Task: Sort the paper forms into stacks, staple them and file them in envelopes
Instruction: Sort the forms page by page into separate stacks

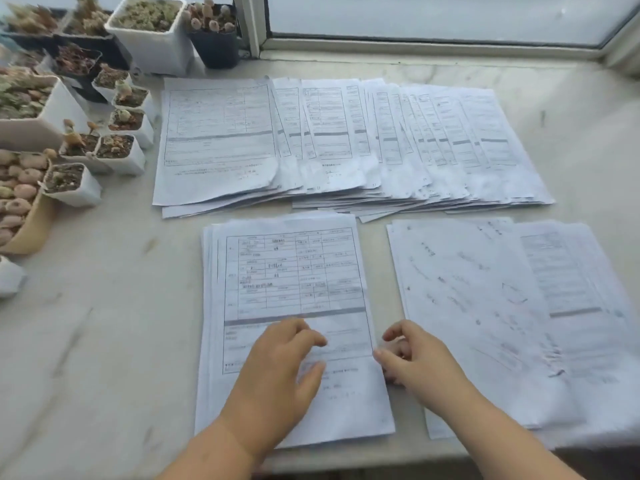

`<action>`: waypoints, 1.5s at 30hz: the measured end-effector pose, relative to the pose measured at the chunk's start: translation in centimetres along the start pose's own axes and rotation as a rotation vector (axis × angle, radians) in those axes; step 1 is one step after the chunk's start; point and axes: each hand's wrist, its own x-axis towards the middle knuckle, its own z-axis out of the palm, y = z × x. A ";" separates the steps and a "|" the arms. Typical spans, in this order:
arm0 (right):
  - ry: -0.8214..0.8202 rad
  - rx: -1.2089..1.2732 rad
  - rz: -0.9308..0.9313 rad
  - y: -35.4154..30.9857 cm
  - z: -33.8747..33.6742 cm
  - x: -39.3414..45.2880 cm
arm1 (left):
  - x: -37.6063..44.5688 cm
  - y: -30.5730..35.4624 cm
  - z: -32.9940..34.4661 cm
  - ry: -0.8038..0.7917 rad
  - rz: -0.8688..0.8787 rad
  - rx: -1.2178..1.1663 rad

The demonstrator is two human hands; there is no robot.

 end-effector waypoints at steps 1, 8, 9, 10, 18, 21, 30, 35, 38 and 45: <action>-0.011 0.020 -0.010 0.5 0.1 -0.5 | -1.6 0.7 1.2 0.001 -0.017 -0.009; -0.218 0.221 -0.064 2.7 0.2 -2.9 | -5.3 2.1 5.5 0.010 -0.043 -0.023; -0.248 0.254 -0.084 2.9 0.2 -3.2 | -5.3 2.0 5.6 0.019 -0.048 -0.025; -0.276 0.286 -0.108 3.1 0.1 -3.3 | -5.3 2.0 5.7 0.027 -0.051 -0.029; -0.209 0.339 -0.216 4.4 1.6 -2.4 | -5.5 1.2 5.7 0.085 -0.016 -0.079; -0.159 0.369 -0.209 4.2 2.1 -2.5 | -5.5 1.3 5.7 0.107 -0.018 -0.105; -0.231 0.428 -0.170 4.1 1.5 -2.6 | -5.6 1.2 5.3 0.160 -0.096 -0.272; -0.290 0.458 -0.156 4.2 1.1 -2.6 | -5.3 1.7 5.7 0.335 -0.239 -0.266; -0.224 0.435 -0.146 4.3 1.6 -2.3 | -5.1 1.9 6.0 0.366 -0.279 -0.246; -0.137 0.451 -0.116 3.8 2.4 -1.9 | -5.6 0.9 5.2 0.130 -0.033 -0.103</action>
